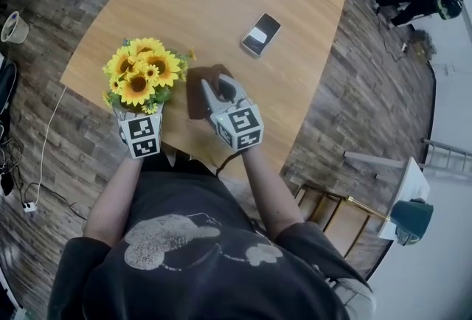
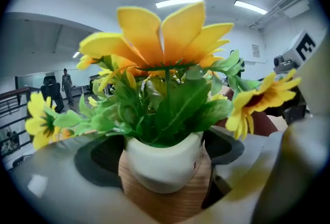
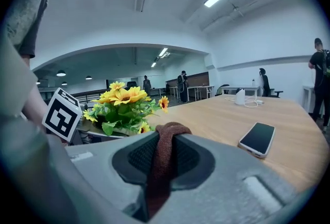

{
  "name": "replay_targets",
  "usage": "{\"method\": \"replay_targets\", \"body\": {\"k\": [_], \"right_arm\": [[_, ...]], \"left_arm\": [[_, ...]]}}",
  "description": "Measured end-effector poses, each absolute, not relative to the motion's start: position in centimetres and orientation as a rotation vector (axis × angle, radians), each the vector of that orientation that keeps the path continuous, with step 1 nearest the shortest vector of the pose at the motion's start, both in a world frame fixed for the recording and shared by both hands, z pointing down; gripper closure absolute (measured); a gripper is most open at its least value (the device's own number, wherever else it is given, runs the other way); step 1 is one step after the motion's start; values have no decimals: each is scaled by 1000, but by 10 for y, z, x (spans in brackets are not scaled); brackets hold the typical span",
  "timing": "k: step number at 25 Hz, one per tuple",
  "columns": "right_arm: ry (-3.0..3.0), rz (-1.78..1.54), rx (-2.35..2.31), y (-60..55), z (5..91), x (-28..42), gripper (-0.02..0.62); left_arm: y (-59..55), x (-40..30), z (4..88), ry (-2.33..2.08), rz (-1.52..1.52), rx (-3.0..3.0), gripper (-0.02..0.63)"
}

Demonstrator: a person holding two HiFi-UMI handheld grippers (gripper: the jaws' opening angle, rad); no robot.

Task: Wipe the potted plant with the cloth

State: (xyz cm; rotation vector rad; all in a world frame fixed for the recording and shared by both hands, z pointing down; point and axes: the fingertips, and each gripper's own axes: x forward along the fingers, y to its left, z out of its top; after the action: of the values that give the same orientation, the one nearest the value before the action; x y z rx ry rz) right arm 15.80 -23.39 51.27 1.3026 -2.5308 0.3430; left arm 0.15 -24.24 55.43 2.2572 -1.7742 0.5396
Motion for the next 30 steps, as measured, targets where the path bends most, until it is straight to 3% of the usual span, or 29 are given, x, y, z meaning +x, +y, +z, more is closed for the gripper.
{"method": "replay_targets", "body": {"k": [21, 30], "right_arm": [[-2529, 430, 1209, -304, 531, 82, 552], [-2471, 480, 1067, -277, 562, 47, 552]], "left_arm": [[-225, -8, 555, -1005, 599, 2818, 80], [-234, -13, 556, -804, 599, 2913, 78]]}}
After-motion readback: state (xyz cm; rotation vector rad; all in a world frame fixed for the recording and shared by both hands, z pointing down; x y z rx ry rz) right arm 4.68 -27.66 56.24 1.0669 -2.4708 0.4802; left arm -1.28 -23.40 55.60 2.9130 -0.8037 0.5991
